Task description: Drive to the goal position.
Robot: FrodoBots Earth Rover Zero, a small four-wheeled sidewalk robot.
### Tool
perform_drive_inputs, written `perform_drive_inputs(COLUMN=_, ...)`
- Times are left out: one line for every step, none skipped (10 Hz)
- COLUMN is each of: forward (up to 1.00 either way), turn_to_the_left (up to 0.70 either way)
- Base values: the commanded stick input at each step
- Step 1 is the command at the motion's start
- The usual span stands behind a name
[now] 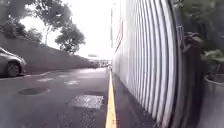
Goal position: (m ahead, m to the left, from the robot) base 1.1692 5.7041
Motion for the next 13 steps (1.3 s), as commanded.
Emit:
perform_drive_inputs(forward=0.45, turn_to_the_left=0.00)
perform_drive_inputs(forward=0.45, turn_to_the_left=0.00)
perform_drive_inputs(forward=0.45, turn_to_the_left=0.00)
perform_drive_inputs(forward=0.45, turn_to_the_left=0.00)
perform_drive_inputs(forward=0.45, turn_to_the_left=0.00)
perform_drive_inputs(forward=0.45, turn_to_the_left=0.00)
perform_drive_inputs(forward=0.45, turn_to_the_left=0.00)
perform_drive_inputs(forward=0.45, turn_to_the_left=0.00)
perform_drive_inputs(forward=0.45, turn_to_the_left=0.00)
perform_drive_inputs(forward=0.45, turn_to_the_left=0.00)
perform_drive_inputs(forward=0.45, turn_to_the_left=0.00)
perform_drive_inputs(forward=0.70, turn_to_the_left=0.00)
perform_drive_inputs(forward=0.70, turn_to_the_left=0.00)
